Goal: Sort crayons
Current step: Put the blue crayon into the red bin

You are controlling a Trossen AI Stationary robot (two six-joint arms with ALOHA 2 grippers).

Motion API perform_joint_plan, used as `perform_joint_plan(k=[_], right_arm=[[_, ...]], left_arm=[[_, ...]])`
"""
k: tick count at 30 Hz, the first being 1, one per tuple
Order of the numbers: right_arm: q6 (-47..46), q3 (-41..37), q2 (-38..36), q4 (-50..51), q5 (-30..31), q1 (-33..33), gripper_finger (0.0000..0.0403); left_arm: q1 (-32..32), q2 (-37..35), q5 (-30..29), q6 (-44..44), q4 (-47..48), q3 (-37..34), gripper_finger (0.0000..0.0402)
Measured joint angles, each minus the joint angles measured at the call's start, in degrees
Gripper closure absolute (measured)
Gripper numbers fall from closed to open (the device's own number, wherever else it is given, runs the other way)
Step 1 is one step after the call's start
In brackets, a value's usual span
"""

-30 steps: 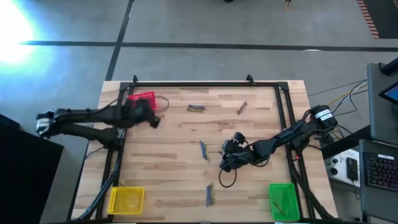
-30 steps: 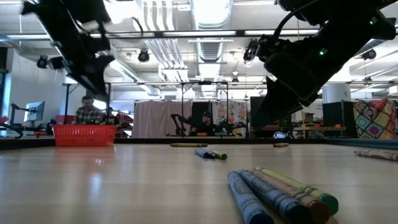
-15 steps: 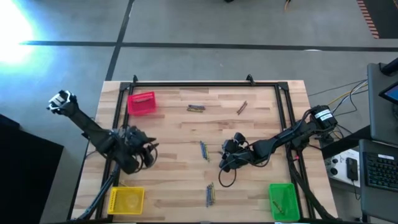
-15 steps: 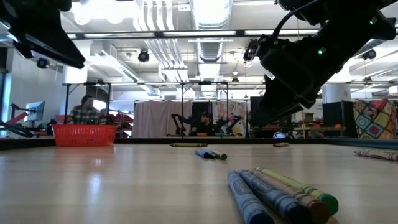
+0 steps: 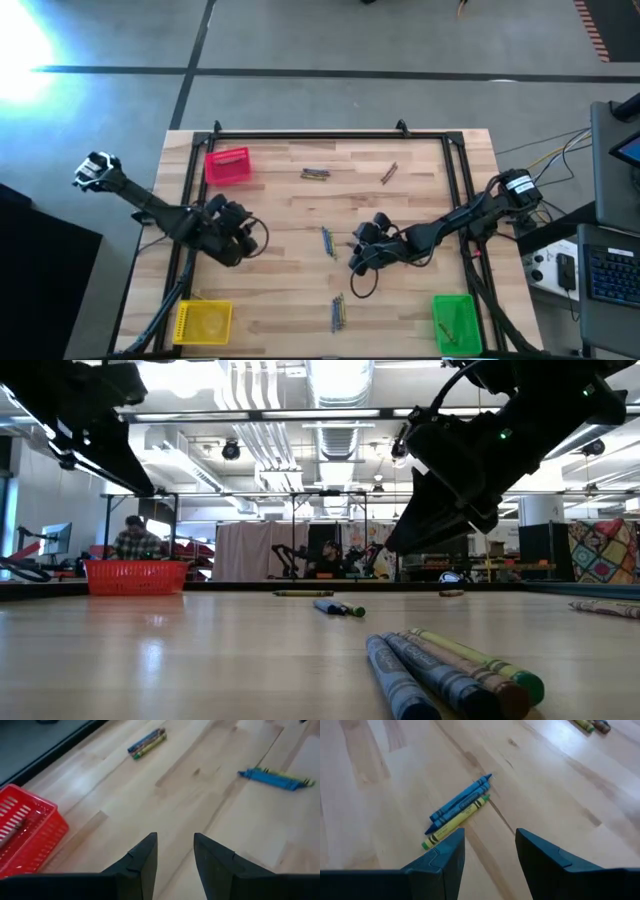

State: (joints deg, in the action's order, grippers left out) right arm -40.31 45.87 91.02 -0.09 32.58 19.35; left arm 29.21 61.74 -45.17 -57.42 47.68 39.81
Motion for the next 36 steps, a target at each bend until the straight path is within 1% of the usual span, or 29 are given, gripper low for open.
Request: perform_joint_plan(k=[3,7,12,14,17,19,22,24,25,27,29,31,32,33,34,35,36], right_arm=[[-4.07,0.01,0.88,-0.02,-0.01,0.81,0.0236],[-10.03,0.02,3.39,-0.44,-0.05,3.28,0.0236],[-15.52,1.27,7.27,-0.66,-0.11,5.11,0.0236],[-15.25,2.48,8.41,-0.63,-0.07,5.01,0.0236],[-10.45,4.75,9.20,-0.15,-0.60,3.99,0.0236],[-6.06,6.77,8.92,-0.26,-3.99,2.52,0.0236],[7.01,10.68,6.94,-0.40,-16.60,-0.69,0.0236],[15.92,13.02,4.92,-0.60,-22.47,-2.55,0.0236],[19.98,13.78,4.07,-0.36,-23.73,-3.50,0.0236],[26.36,14.51,2.45,-0.23,-24.28,-6.10,0.0236],[30.46,14.51,1.88,-0.29,-24.04,-9.69,0.0236],[31.37,14.28,1.88,-2.32,-24.61,-13.54,0.0236],[30.55,14.11,1.88,-2.80,-25.86,-15.43,0.0236],[28.82,14.06,2.00,-3.01,-27.66,-17.06,0.0236],[26.80,14.19,2.10,-3.38,-29.84,-18.44,0.0236],[24.93,14.52,2.09,-2.72,-32.43,-19.53,0.0236],[23.30,14.99,1.85,-1.24,-35.28,-20.48,0.0236]], left_arm=[[-0.93,0.01,0.60,3.66,-0.28,0.00,0.0291],[-0.71,0.04,-0.36,8.39,-3.09,0.00,0.0291],[-0.44,0.47,-0.43,11.63,-6.48,-0.02,0.0291],[-0.14,1.19,-0.40,11.90,-6.69,-0.17,0.0291],[0.24,2.70,-0.40,11.48,-7.60,-1.54,0.0291],[0.26,3.72,0.31,10.83,-9.96,-3.94,0.0291],[0.24,5.64,3.89,10.23,-16.44,-9.10,0.0291],[0.07,6.87,6.18,9.19,-22.07,-12.87,0.0294],[0.03,7.39,6.92,8.42,-25.54,-14.47,0.0296],[0.03,8.12,6.89,6.57,-32.60,-17.20,0.0302],[0.04,8.86,4.84,6.22,-42.04,-18.84,0.0308],[0.02,8.89,3.38,8.90,-51.93,-19.17,0.0314],[0.02,8.84,3.49,10.94,-55.94,-18.70,0.0317],[0.08,8.38,4.49,12.65,-57.95,-17.58,0.0319],[0.15,7.56,6.36,13.60,-57.58,-15.74,0.0321],[0.15,6.58,8.92,14.02,-54.91,-12.99,0.0323],[0.15,5.54,11.86,13.64,-49.89,-9.44,0.0323]])
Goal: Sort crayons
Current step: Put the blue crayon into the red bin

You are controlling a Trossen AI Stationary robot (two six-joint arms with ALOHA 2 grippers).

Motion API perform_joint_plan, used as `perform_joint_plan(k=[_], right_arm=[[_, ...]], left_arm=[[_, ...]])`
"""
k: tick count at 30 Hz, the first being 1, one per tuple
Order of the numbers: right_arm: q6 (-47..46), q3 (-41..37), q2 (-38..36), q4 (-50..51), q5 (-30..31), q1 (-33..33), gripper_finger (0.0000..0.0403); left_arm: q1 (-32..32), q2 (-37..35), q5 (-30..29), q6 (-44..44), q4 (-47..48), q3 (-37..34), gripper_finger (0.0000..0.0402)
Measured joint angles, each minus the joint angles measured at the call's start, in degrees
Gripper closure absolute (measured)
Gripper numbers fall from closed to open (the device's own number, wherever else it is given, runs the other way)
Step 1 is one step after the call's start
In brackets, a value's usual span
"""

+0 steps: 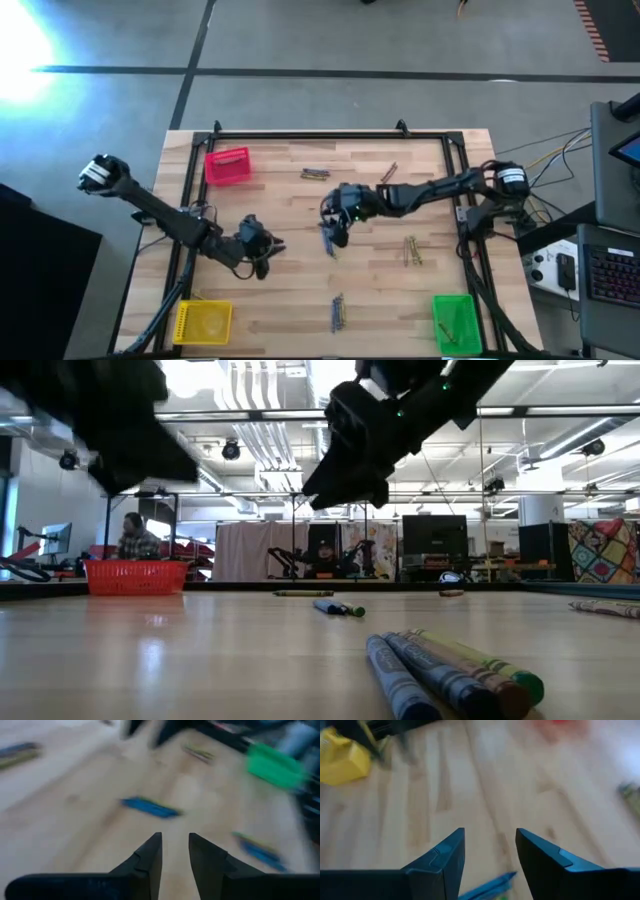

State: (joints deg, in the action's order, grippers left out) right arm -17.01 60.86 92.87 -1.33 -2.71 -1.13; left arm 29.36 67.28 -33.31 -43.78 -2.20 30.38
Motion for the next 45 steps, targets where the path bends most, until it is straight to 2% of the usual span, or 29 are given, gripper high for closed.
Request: perform_joint_plan(k=[3,5,7,10,12,16,18,22,25,32,35,40,42,45], right_arm=[[-5.38,2.90,-1.27,3.37,-4.89,-1.22,0.0236],[-6.91,5.98,-2.04,8.18,-4.76,-1.26,0.0236],[-7.49,9.48,-2.19,13.06,-3.15,-1.51,0.0236],[-8.52,13.76,-1.03,19.29,1.93,-2.75,0.0236],[-8.60,16.13,0.18,22.30,4.85,-4.79,0.0236],[-10.21,18.79,4.00,25.67,4.69,-10.78,0.0236],[-12.03,19.54,6.04,27.51,1.01,-13.67,0.0236],[-17.38,20.53,9.01,29.25,-11.97,-17.64,0.0236],[-20.00,20.50,10.19,31.28,-11.40,-18.45,0.0236],[-28.28,20.50,10.06,40.25,-11.12,-18.60,0.0236],[-29.94,20.52,9.26,46.71,-10.13,-17.51,0.0236],[-33.86,18.76,8.77,59.62,-1.54,-14.98,0.0236],[-36.47,17.09,8.59,61.67,-1.38,-14.21,0.0236],[-39.61,14.46,8.07,59.42,-3.77,-12.07,0.0236]], left_arm=[[0.07,-1.93,6.66,-7.23,28.39,13.96,0.0324],[0.34,-1.50,7.76,-11.86,46.45,24.44,0.0324],[0.63,-0.44,7.31,-14.55,58.74,33.92,0.0324],[0.87,1.25,5.14,-14.79,66.83,44.34,0.0324],[0.85,1.96,2.69,-13.43,68.26,49.16,0.0324],[2.00,2.54,-1.75,-10.27,71.17,52.99,0.0324],[2.62,2.49,-1.97,-9.25,73.87,52.97,0.0324],[2.98,2.21,-0.33,-14.01,82.07,51.26,0.0324],[2.95,1.94,2.70,-15.86,86.49,49.41,0.0324],[2.93,-3.46,3.83,-12.89,86.63,40.70,0.0324],[2.55,-8.77,3.04,-10.09,84.21,34.56,0.0324],[1.31,-21.52,2.97,-7.67,73.92,21.94,0.0324],[0.99,-26.69,3.11,-7.14,67.00,16.91,0.0324],[0.56,-33.10,2.07,-5.73,55.75,9.62,0.0324]])
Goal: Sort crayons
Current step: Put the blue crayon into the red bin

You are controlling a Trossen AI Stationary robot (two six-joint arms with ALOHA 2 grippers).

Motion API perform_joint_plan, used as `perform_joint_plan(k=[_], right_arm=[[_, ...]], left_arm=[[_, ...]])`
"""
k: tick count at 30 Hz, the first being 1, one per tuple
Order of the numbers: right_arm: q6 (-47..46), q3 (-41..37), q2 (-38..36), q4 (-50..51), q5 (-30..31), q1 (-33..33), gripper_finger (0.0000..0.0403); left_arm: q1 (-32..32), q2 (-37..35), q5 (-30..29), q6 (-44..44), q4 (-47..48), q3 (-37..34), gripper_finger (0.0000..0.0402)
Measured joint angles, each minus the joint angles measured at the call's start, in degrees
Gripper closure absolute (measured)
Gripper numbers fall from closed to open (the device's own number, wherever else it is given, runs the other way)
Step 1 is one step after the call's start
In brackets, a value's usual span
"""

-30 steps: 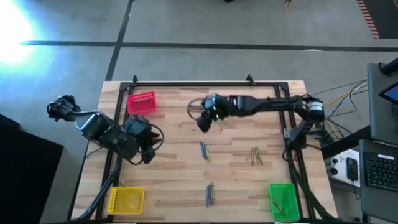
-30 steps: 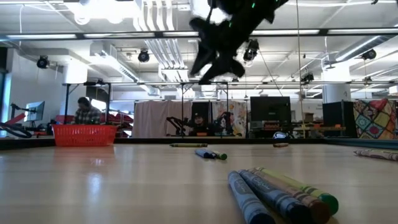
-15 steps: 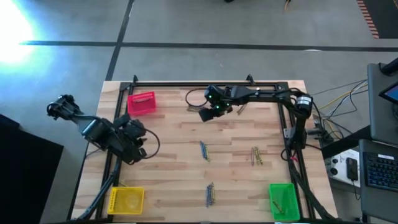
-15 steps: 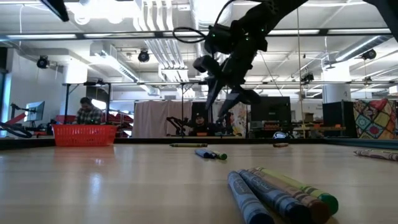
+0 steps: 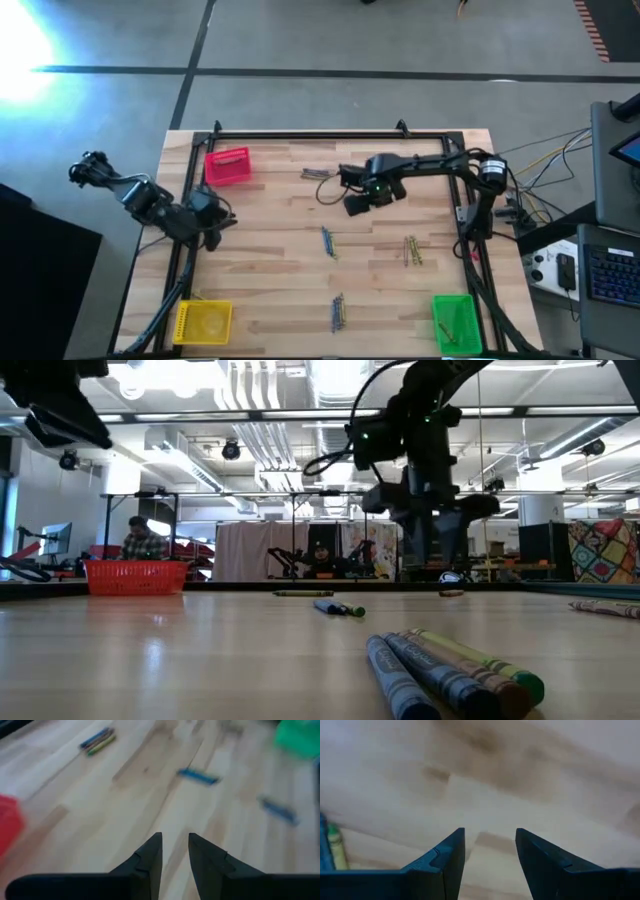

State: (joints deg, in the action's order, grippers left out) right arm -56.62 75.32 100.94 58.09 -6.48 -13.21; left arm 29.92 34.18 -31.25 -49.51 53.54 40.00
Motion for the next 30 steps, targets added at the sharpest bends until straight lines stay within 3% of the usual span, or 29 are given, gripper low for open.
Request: perform_joint_plan(k=[5,10,16,30], right_arm=[[-3.49,-0.82,-0.38,-17.37,-4.48,5.31,0.0236],[-6.17,-0.06,2.06,-29.28,-3.55,7.71,0.0236],[-1.07,3.81,9.33,-29.97,-3.43,8.66,0.0236],[0.66,12.95,18.35,-25.56,-2.34,9.11,0.0237]], left_arm=[[-0.97,-4.33,-1.24,-0.81,-11.72,-9.11,0.0324],[-1.33,-4.25,-1.86,-5.73,-12.36,-13.96,0.0324],[-1.61,-2.52,-6.25,-13.07,-12.51,-15.95,0.0324],[-1.63,2.46,-6.33,-13.17,-12.43,-11.57,0.0324]])
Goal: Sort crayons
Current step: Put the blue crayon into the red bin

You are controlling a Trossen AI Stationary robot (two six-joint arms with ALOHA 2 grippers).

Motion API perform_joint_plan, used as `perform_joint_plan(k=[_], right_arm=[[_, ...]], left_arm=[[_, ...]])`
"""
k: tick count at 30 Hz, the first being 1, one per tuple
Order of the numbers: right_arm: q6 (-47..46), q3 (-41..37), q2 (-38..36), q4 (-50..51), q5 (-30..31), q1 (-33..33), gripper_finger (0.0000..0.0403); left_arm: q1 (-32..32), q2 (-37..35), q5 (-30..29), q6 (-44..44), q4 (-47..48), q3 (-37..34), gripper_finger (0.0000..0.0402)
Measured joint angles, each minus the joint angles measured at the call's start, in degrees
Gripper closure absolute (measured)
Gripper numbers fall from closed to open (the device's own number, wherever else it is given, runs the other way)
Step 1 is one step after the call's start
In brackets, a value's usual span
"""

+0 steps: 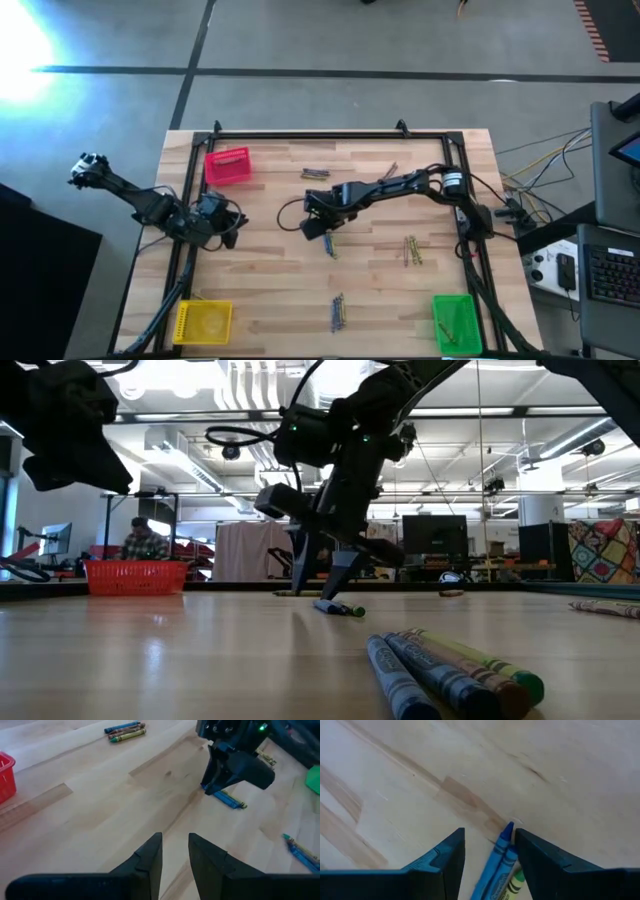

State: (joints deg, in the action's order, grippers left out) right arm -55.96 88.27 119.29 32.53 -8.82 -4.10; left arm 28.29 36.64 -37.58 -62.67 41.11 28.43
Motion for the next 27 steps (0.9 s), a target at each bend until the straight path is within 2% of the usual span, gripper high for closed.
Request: perform_joint_plan(k=[6,18,24,27], right_arm=[[2.47,0.08,0.26,0.85,1.68,0.14,0.0248],[7.98,-0.05,2.07,2.39,4.13,0.13,0.0387],[8.79,0.67,0.32,2.33,4.51,0.11,0.0389],[9.74,1.97,-1.15,0.75,7.62,0.05,0.0390]], left_arm=[[-0.02,3.50,0.01,0.00,0.02,1.40,0.0324],[-0.01,11.62,0.11,-0.44,-1.00,1.90,0.0324],[-0.02,12.80,0.84,-3.01,-6.15,1.90,0.0324],[-0.02,12.29,-0.05,-3.03,-8.43,1.93,0.0324]])
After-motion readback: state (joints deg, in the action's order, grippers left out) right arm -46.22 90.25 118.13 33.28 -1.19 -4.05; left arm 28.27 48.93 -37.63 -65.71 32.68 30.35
